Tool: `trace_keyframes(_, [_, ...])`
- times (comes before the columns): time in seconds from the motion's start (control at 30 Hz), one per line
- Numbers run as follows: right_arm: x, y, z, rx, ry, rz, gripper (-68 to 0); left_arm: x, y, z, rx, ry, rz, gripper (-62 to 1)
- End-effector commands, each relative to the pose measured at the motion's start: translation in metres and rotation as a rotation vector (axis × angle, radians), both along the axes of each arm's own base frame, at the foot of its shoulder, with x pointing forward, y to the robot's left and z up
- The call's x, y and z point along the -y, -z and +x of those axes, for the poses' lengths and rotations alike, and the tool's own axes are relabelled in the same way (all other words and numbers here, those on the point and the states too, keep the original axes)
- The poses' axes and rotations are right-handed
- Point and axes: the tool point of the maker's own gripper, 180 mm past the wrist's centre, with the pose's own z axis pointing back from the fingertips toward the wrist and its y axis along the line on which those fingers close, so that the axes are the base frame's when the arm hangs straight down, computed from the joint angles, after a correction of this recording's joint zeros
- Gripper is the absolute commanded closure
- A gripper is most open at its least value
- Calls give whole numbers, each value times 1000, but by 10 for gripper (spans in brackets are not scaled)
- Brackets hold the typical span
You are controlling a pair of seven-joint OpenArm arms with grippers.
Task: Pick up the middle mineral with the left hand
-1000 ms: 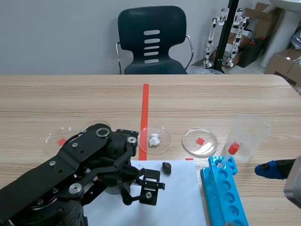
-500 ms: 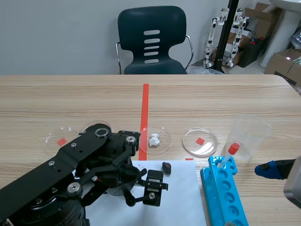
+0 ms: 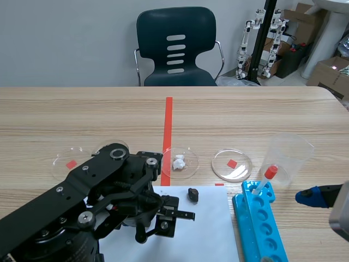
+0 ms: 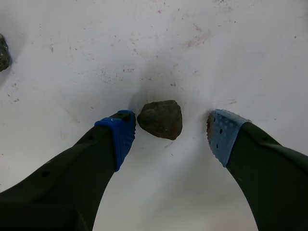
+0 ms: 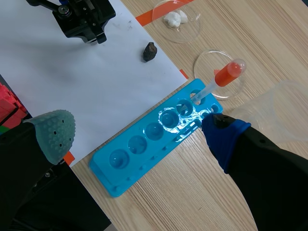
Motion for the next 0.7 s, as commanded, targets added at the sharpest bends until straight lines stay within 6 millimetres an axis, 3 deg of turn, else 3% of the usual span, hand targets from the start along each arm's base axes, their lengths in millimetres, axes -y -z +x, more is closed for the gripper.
trace_keyframes(0.0, [-3, -8, 4, 27, -13, 9, -547, 5, -5, 6, 24, 3, -13, -340])
trace_keyframes(0.27, [-3, -8, 4, 27, -13, 9, -547, 5, -7, 12, 46, 3, -14, -339])
trace_keyframes(0.67, [-3, -8, 4, 27, -13, 9, -547, 5, -7, 10, 35, 3, -13, -153])
